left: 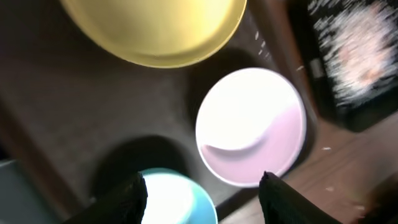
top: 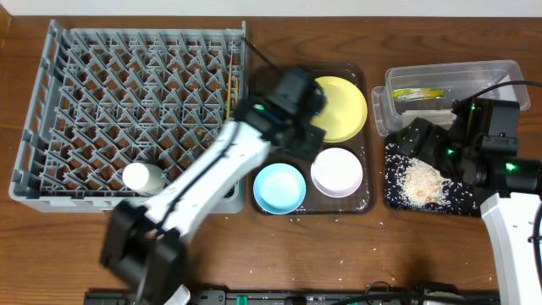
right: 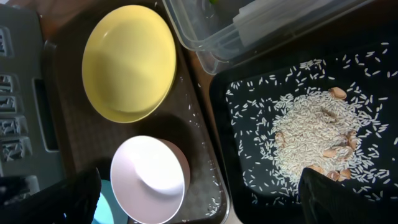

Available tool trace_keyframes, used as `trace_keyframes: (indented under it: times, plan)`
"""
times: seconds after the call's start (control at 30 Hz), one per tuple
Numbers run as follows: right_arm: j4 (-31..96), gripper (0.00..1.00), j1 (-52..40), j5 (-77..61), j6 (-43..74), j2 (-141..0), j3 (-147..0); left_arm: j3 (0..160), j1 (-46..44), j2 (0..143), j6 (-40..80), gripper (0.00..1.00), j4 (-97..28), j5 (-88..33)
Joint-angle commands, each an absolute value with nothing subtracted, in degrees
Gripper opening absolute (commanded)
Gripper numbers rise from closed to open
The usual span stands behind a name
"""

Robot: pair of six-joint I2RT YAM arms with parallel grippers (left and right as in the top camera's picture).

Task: Sort waste into correct bins and load items into the dishwasher
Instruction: 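Grasp the pink bowl rim with the left gripper and lift it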

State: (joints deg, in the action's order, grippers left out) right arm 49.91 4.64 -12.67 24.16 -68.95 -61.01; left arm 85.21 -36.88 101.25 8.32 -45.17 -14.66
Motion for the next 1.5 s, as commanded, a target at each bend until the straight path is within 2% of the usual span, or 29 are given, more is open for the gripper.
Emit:
trace_keyframes:
  times: [0.0, 0.2, 0.43, 0.5, 0.53, 0.8, 1.0, 1.17, 1.23, 1.33, 1.47]
  plan:
    - [49.98, 0.99, 5.06, -12.91, 24.82, -68.9, -61.06, 85.32, -38.54, 106.96, 7.09, 0.6, -43.97, -11.0]
    - [49.98, 0.99, 5.08, -12.91, 24.82, -68.9, -61.06, 85.32, -39.72, 114.8, 8.67, 0.59, -40.32, -17.56]
    - [49.98, 0.99, 5.06, -12.91, 24.82, -68.9, -61.06, 85.32, -40.42, 119.37, 8.88, 0.33, -39.9, -17.54]
    - [49.98, 0.99, 5.06, -12.93, 24.82, -68.9, -61.06, 85.38, -40.42, 119.33, 8.86, 0.13, -39.46, -17.52]
    - [49.98, 0.99, 5.06, -12.91, 24.82, -68.9, -61.06, 85.56, -40.4, 119.13, 8.86, 0.08, -39.51, -17.52]
    - [49.98, 0.99, 5.06, -12.91, 24.82, -68.9, -61.06, 90.04, -37.85, 108.09, 8.88, 0.08, -43.79, -14.66]
    - [49.98, 0.99, 5.06, -12.91, 24.82, -68.9, -61.06, 90.04, -34.22, 95.9, 8.88, 0.07, -50.68, 6.02]
    - [49.98, 0.99, 5.06, -12.91, 24.82, -68.9, -61.06, 90.02, -31.99, 90.3, 9.39, 0.08, -62.24, 34.3]
    - [49.98, 0.99, 5.06, -12.91, 24.82, -68.9, -61.06, 89.49, -31.07, 90.24, 13.15, 0.07, -68.55, 47.86]
    - [49.98, 0.99, 5.06, -12.91, 24.82, -68.9, -61.06, 87.09, -29.95, 90.24, 18.81, 0.07, -72.93, 56.27]
    - [49.98, 0.99, 5.06, -12.93, 24.82, -68.9, -61.06, 81.58, -28.53, 90.24, 25.32, 0.07, -73.17, 61.47]
